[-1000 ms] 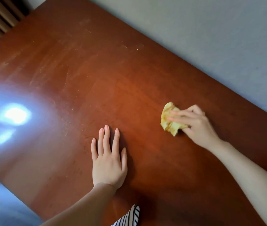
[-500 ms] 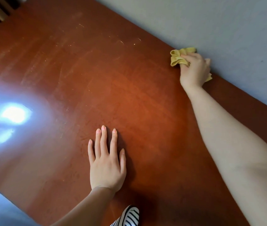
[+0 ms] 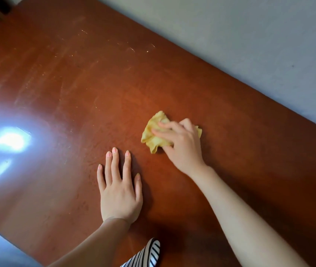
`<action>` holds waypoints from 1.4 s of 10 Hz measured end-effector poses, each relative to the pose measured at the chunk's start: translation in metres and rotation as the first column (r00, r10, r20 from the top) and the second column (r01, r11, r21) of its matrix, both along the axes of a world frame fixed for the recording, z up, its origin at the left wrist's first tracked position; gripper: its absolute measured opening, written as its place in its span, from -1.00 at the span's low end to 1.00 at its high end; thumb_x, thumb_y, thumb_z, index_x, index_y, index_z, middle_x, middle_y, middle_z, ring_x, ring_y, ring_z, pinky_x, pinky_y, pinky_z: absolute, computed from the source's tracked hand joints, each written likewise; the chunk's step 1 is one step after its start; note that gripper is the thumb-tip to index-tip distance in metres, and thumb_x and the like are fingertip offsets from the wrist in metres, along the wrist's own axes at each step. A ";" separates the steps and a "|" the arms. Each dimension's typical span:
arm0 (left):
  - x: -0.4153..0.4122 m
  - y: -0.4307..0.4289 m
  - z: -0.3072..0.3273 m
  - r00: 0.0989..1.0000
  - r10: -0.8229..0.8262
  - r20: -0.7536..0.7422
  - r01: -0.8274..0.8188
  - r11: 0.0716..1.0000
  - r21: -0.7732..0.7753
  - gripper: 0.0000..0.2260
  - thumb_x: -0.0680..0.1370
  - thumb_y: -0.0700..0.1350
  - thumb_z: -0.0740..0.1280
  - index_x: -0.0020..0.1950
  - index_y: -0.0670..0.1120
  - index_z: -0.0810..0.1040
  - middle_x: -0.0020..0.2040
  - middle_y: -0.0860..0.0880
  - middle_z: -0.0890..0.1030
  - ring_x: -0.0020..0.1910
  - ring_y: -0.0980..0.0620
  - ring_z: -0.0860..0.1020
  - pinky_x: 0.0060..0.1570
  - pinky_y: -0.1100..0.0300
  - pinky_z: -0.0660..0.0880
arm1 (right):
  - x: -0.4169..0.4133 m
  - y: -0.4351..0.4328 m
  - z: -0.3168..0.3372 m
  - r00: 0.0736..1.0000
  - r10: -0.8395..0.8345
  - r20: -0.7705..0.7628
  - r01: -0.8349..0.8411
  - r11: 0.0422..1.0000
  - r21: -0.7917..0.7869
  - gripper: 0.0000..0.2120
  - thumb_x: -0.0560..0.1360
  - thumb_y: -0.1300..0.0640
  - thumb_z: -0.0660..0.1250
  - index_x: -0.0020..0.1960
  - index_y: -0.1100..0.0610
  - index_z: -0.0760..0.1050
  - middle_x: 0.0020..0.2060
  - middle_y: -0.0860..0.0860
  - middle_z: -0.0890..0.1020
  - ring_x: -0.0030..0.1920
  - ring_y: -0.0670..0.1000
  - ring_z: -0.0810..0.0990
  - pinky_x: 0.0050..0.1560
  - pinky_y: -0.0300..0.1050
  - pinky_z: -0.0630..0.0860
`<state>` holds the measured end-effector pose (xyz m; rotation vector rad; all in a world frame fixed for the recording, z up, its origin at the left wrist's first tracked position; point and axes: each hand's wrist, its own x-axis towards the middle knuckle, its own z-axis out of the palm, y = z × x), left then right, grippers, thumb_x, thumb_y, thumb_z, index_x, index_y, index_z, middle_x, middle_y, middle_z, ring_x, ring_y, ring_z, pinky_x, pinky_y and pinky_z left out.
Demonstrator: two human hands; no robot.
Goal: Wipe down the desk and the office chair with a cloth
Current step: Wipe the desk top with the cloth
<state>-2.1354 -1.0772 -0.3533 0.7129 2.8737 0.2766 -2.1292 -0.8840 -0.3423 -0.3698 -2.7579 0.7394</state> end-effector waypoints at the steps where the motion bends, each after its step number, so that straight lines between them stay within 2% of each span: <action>1: -0.001 0.001 0.000 1.000 0.003 0.002 -0.003 1.000 0.004 -0.48 0.59 0.05 -0.01 0.50 -0.13 0.24 0.52 -0.20 0.17 0.52 -0.13 0.04 0.47 -0.03 -0.12 | 0.039 -0.014 0.000 0.989 0.146 0.013 -0.146 0.989 -0.006 -0.57 0.30 0.27 0.50 0.13 -0.02 0.63 0.04 -0.09 0.64 -0.15 0.04 0.44 -0.13 -0.07 0.41; 2: 0.000 0.000 0.000 1.000 0.008 0.004 -0.008 1.000 0.012 -0.48 0.59 0.06 -0.02 0.51 -0.13 0.22 0.53 -0.19 0.16 0.52 -0.12 0.03 0.47 -0.04 -0.11 | 0.082 -0.010 -0.001 0.937 0.347 0.030 -0.347 0.938 0.000 -0.57 0.30 0.29 0.49 0.12 -0.01 0.63 0.06 -0.09 0.64 -0.15 0.01 0.48 -0.12 -0.10 0.44; 3: 0.001 -0.001 -0.001 1.000 0.006 0.002 -0.006 1.000 0.022 -0.48 0.59 0.06 -0.02 0.52 -0.11 0.20 0.53 -0.19 0.14 0.53 -0.11 0.00 0.48 -0.04 -0.12 | 0.112 0.015 0.001 0.894 0.445 0.060 -0.447 0.894 0.022 -0.59 0.30 0.24 0.53 0.12 -0.01 0.63 0.07 -0.10 0.64 -0.13 -0.05 0.43 -0.10 -0.10 0.49; 4: 0.002 -0.001 -0.002 1.000 0.005 0.003 -0.005 1.000 0.026 -0.48 0.59 0.06 -0.02 0.52 -0.11 0.18 0.53 -0.18 0.13 0.53 -0.11 -0.01 0.48 -0.01 -0.15 | 0.118 0.049 0.001 0.919 0.390 0.055 -0.393 0.916 0.076 -0.58 0.29 0.25 0.54 0.11 -0.01 0.64 0.05 -0.09 0.64 -0.16 -0.08 0.38 -0.08 -0.20 0.40; 5: 0.002 -0.001 -0.002 1.000 0.005 0.007 -0.005 1.000 0.028 -0.48 0.59 0.05 -0.02 0.52 -0.11 0.18 0.54 -0.18 0.13 0.53 -0.11 -0.02 0.47 0.00 -0.16 | 0.107 0.078 -0.001 0.964 0.264 0.042 -0.267 0.957 0.110 -0.51 0.24 0.35 0.54 0.10 0.00 0.64 0.05 -0.05 0.64 -0.14 -0.06 0.36 -0.20 -0.06 0.43; 6: 0.003 0.000 -0.001 1.000 0.008 0.007 -0.008 1.000 0.029 -0.48 0.59 0.05 -0.02 0.52 -0.11 0.18 0.54 -0.19 0.13 0.53 -0.10 -0.02 0.47 0.01 -0.17 | 0.088 0.110 -0.003 0.993 0.113 0.016 -0.114 0.989 0.094 -0.47 0.23 0.48 0.47 0.12 0.07 0.62 0.05 0.03 0.64 -0.14 0.02 0.36 -0.22 0.10 0.51; 7: 0.003 0.000 -0.001 1.000 0.006 0.005 -0.006 0.999 0.034 -0.48 0.59 0.05 -0.02 0.52 -0.12 0.19 0.53 -0.19 0.14 0.53 -0.11 -0.01 0.47 0.00 -0.16 | 0.060 0.137 -0.004 0.995 -0.094 -0.037 0.097 0.990 0.107 -0.58 0.32 0.44 0.41 0.12 0.13 0.62 0.03 0.10 0.65 -0.17 0.16 0.40 -0.15 0.05 0.50; 8: 0.001 0.000 -0.001 1.000 0.004 -0.006 -0.004 1.000 0.029 -0.48 0.58 0.04 -0.01 0.51 -0.13 0.20 0.53 -0.20 0.15 0.52 -0.12 0.00 0.47 -0.01 -0.15 | 0.028 0.154 -0.004 0.966 -0.257 -0.014 0.257 0.959 0.117 -0.68 0.40 0.36 0.38 0.13 0.16 0.61 0.06 0.11 0.63 -0.09 0.24 0.43 -0.01 -0.08 0.41; 9: 0.001 0.001 -0.002 1.000 0.003 -0.009 -0.003 1.000 0.027 -0.48 0.58 0.04 -0.01 0.52 -0.13 0.20 0.53 -0.20 0.15 0.52 -0.12 0.00 0.47 0.00 -0.16 | -0.003 0.165 -0.003 0.912 -0.409 0.018 0.404 0.906 0.128 -0.70 0.49 0.25 0.32 0.21 0.12 0.57 0.13 0.07 0.60 0.05 0.22 0.43 0.10 -0.11 0.35; 10: 0.001 0.001 -0.002 1.000 -0.002 -0.010 0.002 1.000 0.024 -0.48 0.59 0.04 -0.01 0.52 -0.12 0.18 0.53 -0.20 0.14 0.52 -0.12 0.00 0.47 0.00 -0.16 | -0.034 0.160 -0.004 0.755 -0.655 0.015 0.648 0.749 0.138 -0.69 0.53 0.16 0.29 0.25 0.00 0.54 0.20 -0.06 0.57 0.13 0.13 0.42 0.11 -0.09 0.34; 11: 0.001 0.000 -0.003 1.000 0.002 -0.006 -0.001 1.000 0.019 -0.48 0.59 0.04 -0.01 0.52 -0.12 0.17 0.53 -0.19 0.13 0.53 -0.11 -0.02 0.47 0.01 -0.17 | -0.053 0.138 -0.003 0.611 -0.790 0.038 0.784 0.612 0.103 -0.69 0.54 0.12 0.27 0.24 -0.12 0.53 0.22 -0.16 0.54 0.14 0.09 0.40 0.07 -0.08 0.29; 12: 0.001 0.000 -0.002 1.000 0.002 -0.003 -0.002 1.000 0.015 -0.48 0.59 0.04 -0.01 0.52 -0.12 0.18 0.53 -0.19 0.13 0.53 -0.12 -0.01 0.47 0.00 -0.17 | -0.045 0.111 -0.002 0.751 -0.657 0.069 0.648 0.753 0.115 -0.68 0.51 0.13 0.30 0.23 -0.11 0.54 0.21 -0.13 0.54 0.11 0.10 0.40 0.06 -0.07 0.30; 13: 0.002 -0.001 -0.002 1.000 0.001 0.007 -0.001 1.000 0.010 -0.47 0.59 0.05 -0.02 0.52 -0.12 0.18 0.54 -0.19 0.12 0.53 -0.12 0.00 0.48 -0.02 -0.16 | -0.020 0.078 -0.003 0.880 -0.475 0.034 0.470 0.878 0.094 -0.65 0.44 0.21 0.39 0.19 -0.04 0.58 0.12 -0.08 0.60 0.00 0.13 0.42 0.03 -0.02 0.37; 14: 0.002 0.001 -0.002 1.000 -0.007 0.010 0.007 1.000 0.008 -0.48 0.59 0.05 -0.02 0.52 -0.13 0.19 0.53 -0.20 0.14 0.53 -0.14 0.02 0.48 -0.06 -0.11 | 0.011 0.041 -0.004 0.951 -0.306 -0.033 0.308 0.947 0.089 -0.64 0.35 0.28 0.46 0.11 0.01 0.63 0.01 -0.05 0.65 -0.16 0.13 0.43 -0.14 0.00 0.42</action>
